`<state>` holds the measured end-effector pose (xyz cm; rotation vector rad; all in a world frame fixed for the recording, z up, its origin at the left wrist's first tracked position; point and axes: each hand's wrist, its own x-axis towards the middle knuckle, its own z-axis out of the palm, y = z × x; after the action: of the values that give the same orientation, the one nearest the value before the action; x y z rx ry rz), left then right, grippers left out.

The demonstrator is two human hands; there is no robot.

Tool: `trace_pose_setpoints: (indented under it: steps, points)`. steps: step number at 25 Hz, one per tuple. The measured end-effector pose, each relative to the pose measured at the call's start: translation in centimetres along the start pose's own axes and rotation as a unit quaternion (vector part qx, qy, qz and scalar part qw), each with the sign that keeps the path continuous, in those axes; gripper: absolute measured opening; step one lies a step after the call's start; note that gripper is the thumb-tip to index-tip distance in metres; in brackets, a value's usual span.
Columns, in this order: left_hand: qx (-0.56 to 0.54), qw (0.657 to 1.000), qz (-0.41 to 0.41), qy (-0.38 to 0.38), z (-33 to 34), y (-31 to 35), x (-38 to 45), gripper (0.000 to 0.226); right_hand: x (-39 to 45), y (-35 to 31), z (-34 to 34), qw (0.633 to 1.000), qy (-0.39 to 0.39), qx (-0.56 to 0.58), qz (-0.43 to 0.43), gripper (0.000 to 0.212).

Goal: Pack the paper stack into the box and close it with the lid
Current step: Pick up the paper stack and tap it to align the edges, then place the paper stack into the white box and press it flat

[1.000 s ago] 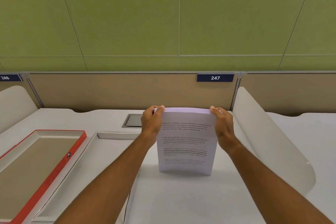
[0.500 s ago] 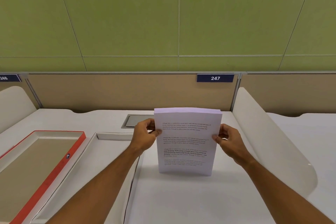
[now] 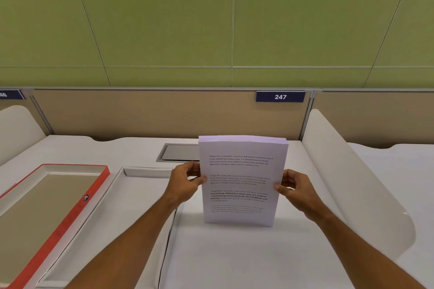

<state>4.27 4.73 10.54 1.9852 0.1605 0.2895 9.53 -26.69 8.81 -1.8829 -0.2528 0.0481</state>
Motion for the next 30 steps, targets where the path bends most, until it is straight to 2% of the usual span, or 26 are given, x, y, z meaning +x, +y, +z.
trace_pose_setpoints:
  steps: [7, 14, 19, 24, 30]
  points:
    - [-0.044, 0.998, -0.046, 0.021, 0.7, -0.9, -0.5, 0.018, -0.2, 0.5, 0.5, 0.999, 0.015, 0.029, 0.024, 0.011]
    - [-0.133, 0.990, -0.044, 0.008, -1.4, 1.0, -1.1, 0.021, -0.1, -2.0, -0.4, 0.998, -0.008, 0.069, -0.007, 0.008]
    - [-0.154, 0.986, -0.047, 0.041, -4.0, 2.3, -2.0, 0.020, 0.2, -4.8, 0.6, 0.992, -0.040, 0.114, -0.028, 0.010]
    - [-0.171, 0.979, -0.073, 0.080, -7.9, 2.4, -3.3, 0.026, 0.9, -7.6, 4.1, 0.990, -0.053, 0.128, -0.003, 0.014]
    - [-0.169, 0.971, -0.144, 0.083, -15.2, -1.9, -2.9, 0.021, 1.5, -10.1, 12.8, 0.991, -0.059, 0.104, 0.068, 0.016]
